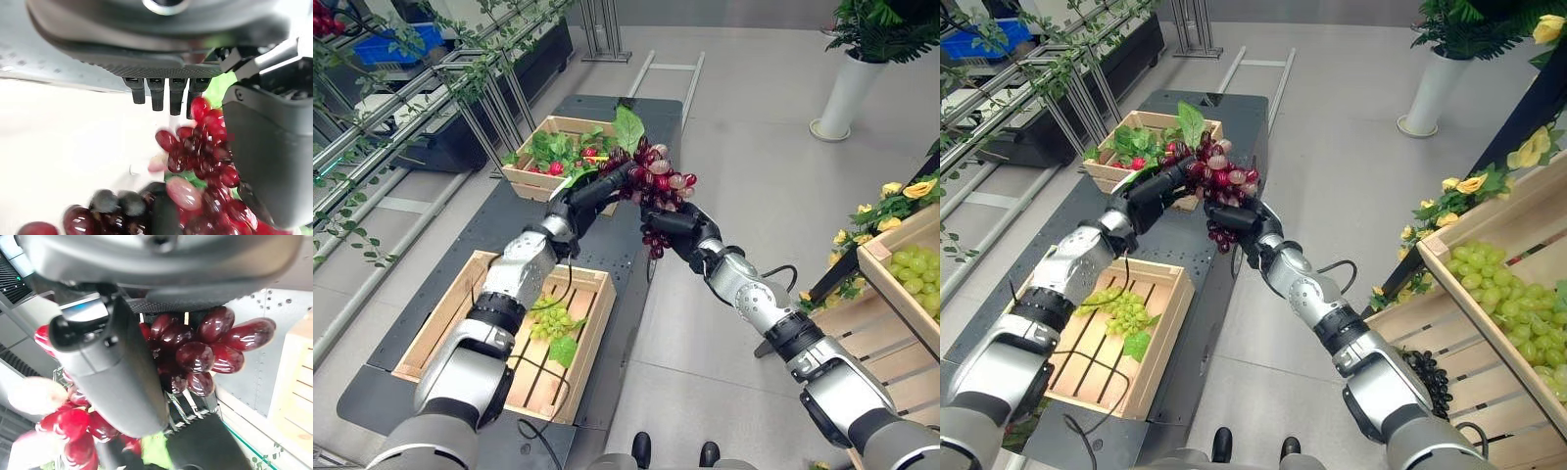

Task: Pick up the fruits from the basket on one side to the basket on the other side

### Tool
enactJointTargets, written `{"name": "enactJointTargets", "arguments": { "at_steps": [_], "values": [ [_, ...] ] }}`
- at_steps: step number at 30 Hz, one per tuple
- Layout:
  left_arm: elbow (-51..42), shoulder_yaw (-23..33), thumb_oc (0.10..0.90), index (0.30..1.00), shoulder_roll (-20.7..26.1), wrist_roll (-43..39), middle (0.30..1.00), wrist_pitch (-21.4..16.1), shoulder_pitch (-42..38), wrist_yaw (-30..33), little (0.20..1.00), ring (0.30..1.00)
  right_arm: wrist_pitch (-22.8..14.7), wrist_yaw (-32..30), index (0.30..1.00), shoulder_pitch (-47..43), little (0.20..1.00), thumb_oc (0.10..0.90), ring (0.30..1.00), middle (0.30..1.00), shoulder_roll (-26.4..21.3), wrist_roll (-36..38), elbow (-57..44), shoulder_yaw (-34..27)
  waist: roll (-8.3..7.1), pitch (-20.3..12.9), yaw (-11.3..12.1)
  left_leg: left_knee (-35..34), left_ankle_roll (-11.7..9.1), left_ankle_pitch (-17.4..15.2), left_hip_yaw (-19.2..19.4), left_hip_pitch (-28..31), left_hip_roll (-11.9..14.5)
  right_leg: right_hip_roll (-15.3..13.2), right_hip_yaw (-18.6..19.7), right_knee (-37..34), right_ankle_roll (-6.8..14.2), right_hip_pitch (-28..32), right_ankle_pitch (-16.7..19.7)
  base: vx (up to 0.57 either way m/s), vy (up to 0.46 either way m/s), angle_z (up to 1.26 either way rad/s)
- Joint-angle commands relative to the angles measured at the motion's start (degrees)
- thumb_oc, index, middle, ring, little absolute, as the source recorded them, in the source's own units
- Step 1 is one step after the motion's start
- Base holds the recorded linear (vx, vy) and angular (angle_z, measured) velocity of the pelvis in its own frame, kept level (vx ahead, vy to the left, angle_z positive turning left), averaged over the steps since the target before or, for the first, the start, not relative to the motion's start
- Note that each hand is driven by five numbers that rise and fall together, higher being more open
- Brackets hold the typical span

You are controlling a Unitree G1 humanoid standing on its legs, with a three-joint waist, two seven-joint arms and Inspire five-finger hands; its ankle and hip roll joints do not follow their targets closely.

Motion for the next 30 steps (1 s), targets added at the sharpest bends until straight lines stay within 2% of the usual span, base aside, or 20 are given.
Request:
{"name": "enactJointTargets", "arguments": {
  "at_steps": [1,10,12,14,16,24,27,28,30],
  "values": [
    [4.88,2.62,0.800,0.900,-0.11,-5.93,0.900,-4.52,-0.15,1.24,0.900,0.900,-10.09,3.02,0.300,-2.16,0.300,0.400,0.300,0.300,4.16,-1.76,-3.18,-8.62,-2.51,-11.28,0.43,0.07,-0.79,-5.24,1.55,-0.02,-2.40,1.22,0.95,0.09,-2.21,-0.88,-0.31,0.00,-0.006,-0.04],
    [2.93,7.37,0.800,0.900,-7.44,-23.41,0.900,-4.20,5.96,-0.82,0.900,0.900,-9.33,3.21,0.300,-0.15,0.300,0.400,0.300,0.300,4.87,-4.68,-4.87,-9.46,-3.36,-11.34,0.35,0.07,-0.71,-5.55,1.64,0.59,-2.26,1.26,1.13,0.09,-2.31,-0.40,-0.42,0.00,-0.004,-0.01],
    [1.84,8.16,0.800,0.900,-9.12,-27.92,0.900,-3.25,7.31,-3.50,0.900,0.900,-9.14,3.35,0.300,0.52,0.300,0.400,0.300,0.300,4.99,-5.20,-5.10,-9.82,-3.54,-11.42,0.36,0.07,-0.69,-5.63,1.70,0.65,-2.23,1.26,1.17,0.09,-2.29,-0.35,-0.45,0.00,0.000,0.00],
    [-0.87,9.52,0.800,0.900,-12.06,-34.53,0.900,-0.93,9.66,-9.50,0.900,0.900,-8.76,3.50,0.300,1.83,0.300,0.400,0.300,0.300,5.25,-5.99,-5.89,-10.43,-3.82,-11.50,0.42,0.07,-0.63,-5.76,1.84,0.78,-2.17,1.23,1.25,0.09,-2.29,-0.24,-0.41,0.00,0.000,0.00],
    [-4.10,9.96,0.800,0.900,-15.24,-36.54,0.900,-0.93,11.32,-11.89,0.900,0.900,-8.82,3.18,0.300,2.53,0.300,0.400,0.300,0.300,5.98,-7.40,-6.17,-10.79,-4.08,-11.47,0.56,0.07,-0.54,-5.94,1.90,0.94,-2.12,1.29,1.39,0.09,-2.32,-0.11,-0.35,0.00,0.000,0.00],
    [-6.53,9.76,0.800,0.900,-19.28,-34.25,0.900,-3.84,14.71,-8.62,0.900,0.900,-9.22,3.20,0.300,3.64,0.300,0.400,0.300,0.300,5.83,-11.38,-6.63,-11.87,-4.78,-11.49,0.72,0.07,-0.31,-6.30,2.12,1.41,-2.04,1.48,1.94,0.09,-2.23,0.14,-0.21,0.01,-0.002,-0.02],
    [-5.99,8.78,0.800,0.900,-19.41,-27.94,0.900,-5.31,17.68,-5.44,0.900,0.900,-9.38,3.12,0.300,5.89,0.300,0.400,0.300,0.300,5.03,-14.22,-8.11,-12.27,-4.89,-11.52,0.53,0.07,-0.14,-6.21,2.43,1.25,-1.99,1.55,2.48,0.09,-2.04,-0.21,0.10,0.01,0.001,-0.08],
    [-4.98,7.72,0.800,0.900,-19.02,-20.84,0.900,-7.61,20.21,-3.37,0.900,0.900,-9.56,3.63,0.300,8.32,0.300,0.400,0.300,0.300,4.18,-16.25,-9.81,-12.64,-4.83,-11.25,0.26,0.07,-0.01,-6.14,2.72,1.09,-1.98,1.59,2.84,0.09,-1.92,-0.53,0.27,0.00,0.012,-0.15],
    [-3.87,6.83,0.800,0.900,-18.23,-15.38,0.900,-9.18,22.53,-1.32,0.900,0.900,-9.96,3.78,0.300,10.93,0.300,0.400,0.300,0.300,3.21,-18.64,-11.32,-13.16,-4.75,-10.95,0.13,0.07,0.12,-6.06,3.02,0.95,-1.99,1.66,3.16,0.09,-1.81,-0.80,0.44,0.00,0.014,-0.11]
  ]
}}
